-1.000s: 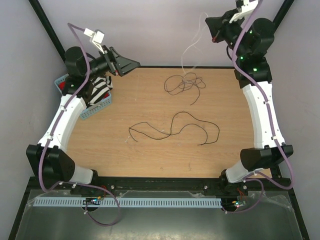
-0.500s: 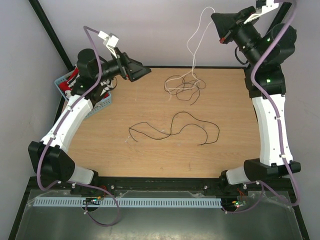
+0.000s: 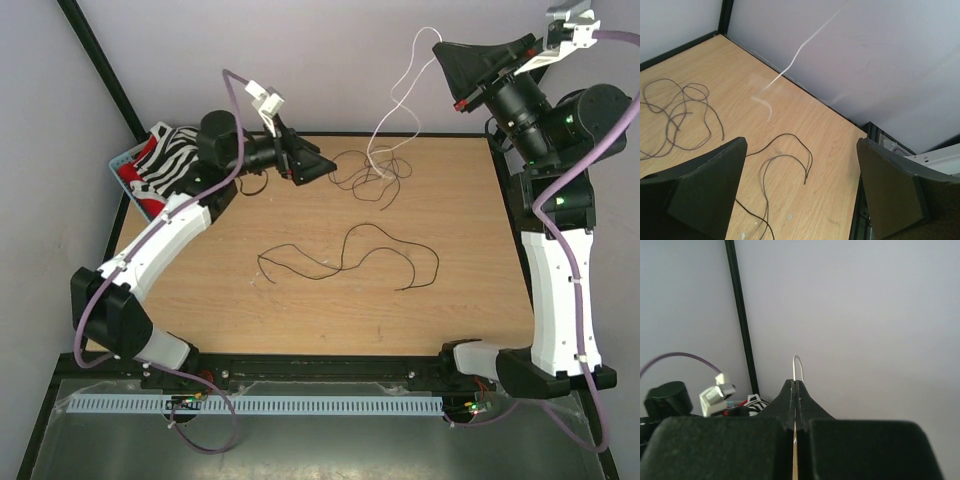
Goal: Zip-tie the wires
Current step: Pick up the cable at the center of the board.
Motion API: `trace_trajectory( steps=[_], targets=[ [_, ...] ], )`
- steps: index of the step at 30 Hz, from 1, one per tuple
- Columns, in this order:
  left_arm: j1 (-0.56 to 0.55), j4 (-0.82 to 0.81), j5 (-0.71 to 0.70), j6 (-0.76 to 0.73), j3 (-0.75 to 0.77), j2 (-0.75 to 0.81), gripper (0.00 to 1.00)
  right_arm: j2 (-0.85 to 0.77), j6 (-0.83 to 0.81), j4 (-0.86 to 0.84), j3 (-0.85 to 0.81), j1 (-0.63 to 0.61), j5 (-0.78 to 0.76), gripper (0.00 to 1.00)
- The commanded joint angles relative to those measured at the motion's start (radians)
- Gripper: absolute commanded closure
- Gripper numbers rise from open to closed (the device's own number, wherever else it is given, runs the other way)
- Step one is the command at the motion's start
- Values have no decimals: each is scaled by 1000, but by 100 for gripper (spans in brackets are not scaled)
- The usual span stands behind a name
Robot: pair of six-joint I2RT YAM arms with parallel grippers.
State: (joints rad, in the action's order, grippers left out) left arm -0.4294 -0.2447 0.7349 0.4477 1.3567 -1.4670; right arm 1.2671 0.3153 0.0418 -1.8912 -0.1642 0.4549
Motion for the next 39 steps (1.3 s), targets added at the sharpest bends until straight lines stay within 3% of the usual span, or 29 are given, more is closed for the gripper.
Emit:
trace_trajectory(
  steps=[1, 14, 15, 18, 27, 31, 35, 39],
  targets=[
    [-59, -41, -26, -61, 48, -49, 7, -37, 36, -51, 27, -3, 31, 100],
    [-154, -41, 11, -87, -38, -102, 15, -108, 45, -81, 58, -2, 57, 100],
    [-160, -40, 22, -86, -45, -99, 21, -110, 45, -81, 60, -3, 57, 100],
    [-173, -40, 50, -87, -61, -94, 53, -115, 45, -83, 61, -3, 51, 100],
    [-209, -41, 47, -93, -77, -118, 100, -112, 54, -93, 75, -3, 41, 100],
    [-190, -40, 30, -85, -87, -93, 100, -114, 32, -82, 116, -3, 21, 100],
    [-104, -20, 26, -32, -120, -21, 100, -136, -39, -12, 213, -3, -54, 100],
    [-32, 118, 25, -93, -116, 58, 100, -203, -152, 77, 361, -3, -317, 100]
  ],
)
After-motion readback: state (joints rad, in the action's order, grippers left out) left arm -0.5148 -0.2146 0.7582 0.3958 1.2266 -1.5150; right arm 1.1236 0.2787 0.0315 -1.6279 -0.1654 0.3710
